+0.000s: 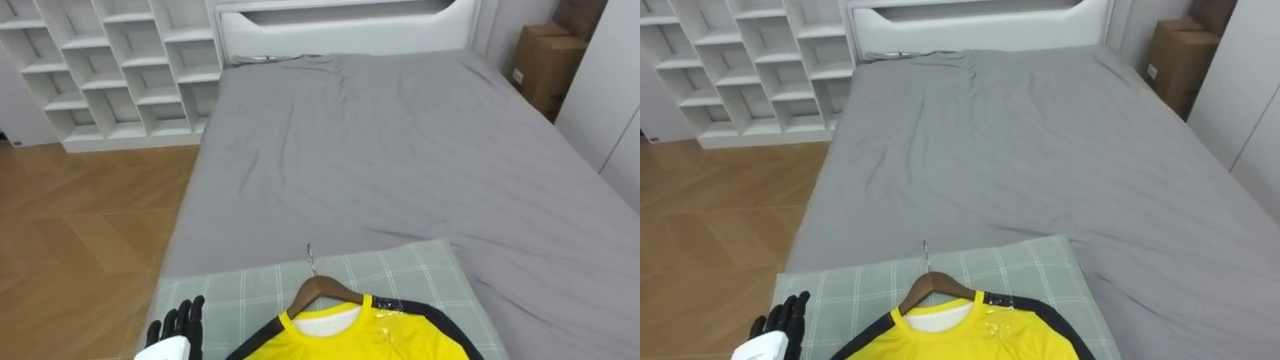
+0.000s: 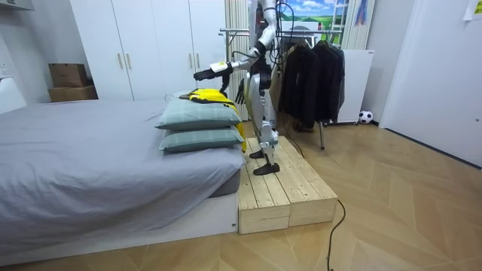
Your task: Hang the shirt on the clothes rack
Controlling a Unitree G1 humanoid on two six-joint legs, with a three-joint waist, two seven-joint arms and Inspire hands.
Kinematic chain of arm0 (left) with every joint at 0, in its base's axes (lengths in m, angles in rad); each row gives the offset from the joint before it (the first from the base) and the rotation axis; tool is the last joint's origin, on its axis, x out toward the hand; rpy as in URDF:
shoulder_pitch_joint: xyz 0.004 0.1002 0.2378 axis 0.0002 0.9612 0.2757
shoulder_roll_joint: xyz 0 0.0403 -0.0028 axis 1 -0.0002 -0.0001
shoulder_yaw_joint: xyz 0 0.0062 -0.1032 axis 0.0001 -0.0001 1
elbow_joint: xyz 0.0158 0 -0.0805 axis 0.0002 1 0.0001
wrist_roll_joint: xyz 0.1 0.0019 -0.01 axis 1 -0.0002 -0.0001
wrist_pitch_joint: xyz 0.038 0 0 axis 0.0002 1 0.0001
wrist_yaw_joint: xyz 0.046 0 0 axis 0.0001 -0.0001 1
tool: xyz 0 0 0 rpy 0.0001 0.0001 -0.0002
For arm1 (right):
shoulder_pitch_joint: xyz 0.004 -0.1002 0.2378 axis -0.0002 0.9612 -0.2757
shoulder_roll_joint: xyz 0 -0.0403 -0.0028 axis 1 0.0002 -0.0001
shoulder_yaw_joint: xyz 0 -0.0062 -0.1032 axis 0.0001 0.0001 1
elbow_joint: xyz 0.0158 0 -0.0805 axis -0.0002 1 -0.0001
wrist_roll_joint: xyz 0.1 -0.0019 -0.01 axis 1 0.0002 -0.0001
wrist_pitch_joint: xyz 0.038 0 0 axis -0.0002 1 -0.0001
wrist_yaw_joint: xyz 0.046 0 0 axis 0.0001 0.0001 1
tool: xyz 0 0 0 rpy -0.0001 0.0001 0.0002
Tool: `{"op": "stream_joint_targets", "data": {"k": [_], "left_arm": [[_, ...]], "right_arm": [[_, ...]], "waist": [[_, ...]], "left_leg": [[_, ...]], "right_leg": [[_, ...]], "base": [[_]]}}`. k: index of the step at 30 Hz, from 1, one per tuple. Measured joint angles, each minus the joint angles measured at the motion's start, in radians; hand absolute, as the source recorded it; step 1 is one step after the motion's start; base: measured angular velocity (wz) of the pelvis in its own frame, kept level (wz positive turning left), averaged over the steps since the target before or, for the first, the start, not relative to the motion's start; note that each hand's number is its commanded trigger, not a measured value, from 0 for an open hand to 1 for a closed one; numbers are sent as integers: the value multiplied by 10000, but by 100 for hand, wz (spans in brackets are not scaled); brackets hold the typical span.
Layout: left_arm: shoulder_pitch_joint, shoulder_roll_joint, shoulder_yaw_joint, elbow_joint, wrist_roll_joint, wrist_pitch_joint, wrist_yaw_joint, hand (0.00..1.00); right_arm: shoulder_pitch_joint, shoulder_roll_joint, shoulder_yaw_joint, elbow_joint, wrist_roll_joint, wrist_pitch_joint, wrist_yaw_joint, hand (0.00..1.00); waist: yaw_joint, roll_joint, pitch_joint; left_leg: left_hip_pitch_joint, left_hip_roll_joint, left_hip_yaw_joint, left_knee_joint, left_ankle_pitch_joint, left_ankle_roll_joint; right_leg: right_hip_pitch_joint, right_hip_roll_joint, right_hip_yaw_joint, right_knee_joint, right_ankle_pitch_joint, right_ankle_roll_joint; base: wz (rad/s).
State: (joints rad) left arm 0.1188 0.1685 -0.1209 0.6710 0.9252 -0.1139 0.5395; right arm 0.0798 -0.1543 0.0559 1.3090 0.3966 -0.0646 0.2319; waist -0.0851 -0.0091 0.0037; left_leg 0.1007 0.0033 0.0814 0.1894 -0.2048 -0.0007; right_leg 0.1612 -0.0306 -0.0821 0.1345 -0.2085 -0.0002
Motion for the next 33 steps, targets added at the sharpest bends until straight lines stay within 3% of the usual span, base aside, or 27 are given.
{"op": "stream_joint_targets", "data": {"k": [9, 20, 26, 33], "left_arm": [[-154, -4, -20, 21, -194, -22, -3, 0], [-574, -136, -35, 25, -174, 80, -3, 0], [-598, -236, -119, 24, -181, 273, -2, 0], [-794, -237, -351, 24, -207, 300, -10, 0]], "right_arm": [[102, 32, -30, -22, 56, -100, 4, 0], [194, 11, -91, -150, 139, -84, 4, 0], [177, 12, 2, -202, 399, -82, -35, 0], [177, 39, 7, -158, 566, -75, -102, 0]], "waist": [[-243, -201, 22], [-298, -151, 5], [-491, -39, -70], [-532, -16, -58]], "left_leg": [[7, 1, 23, -10, -1, 0], [-30, 9, 109, -114, -2, -1], [-94, 18, 229, -97, 5, 7], [-85, 23, 246, -91, 6, 9]], "right_leg": [[-14, -1, 33, 39, 7, -6], [-117, 17, 80, 36, 7, -6], [-293, 15, 243, 180, 13, 0], [-299, 16, 270, 170, 44, -3]], "base": [[0], [-1], [-8], [0]]}}
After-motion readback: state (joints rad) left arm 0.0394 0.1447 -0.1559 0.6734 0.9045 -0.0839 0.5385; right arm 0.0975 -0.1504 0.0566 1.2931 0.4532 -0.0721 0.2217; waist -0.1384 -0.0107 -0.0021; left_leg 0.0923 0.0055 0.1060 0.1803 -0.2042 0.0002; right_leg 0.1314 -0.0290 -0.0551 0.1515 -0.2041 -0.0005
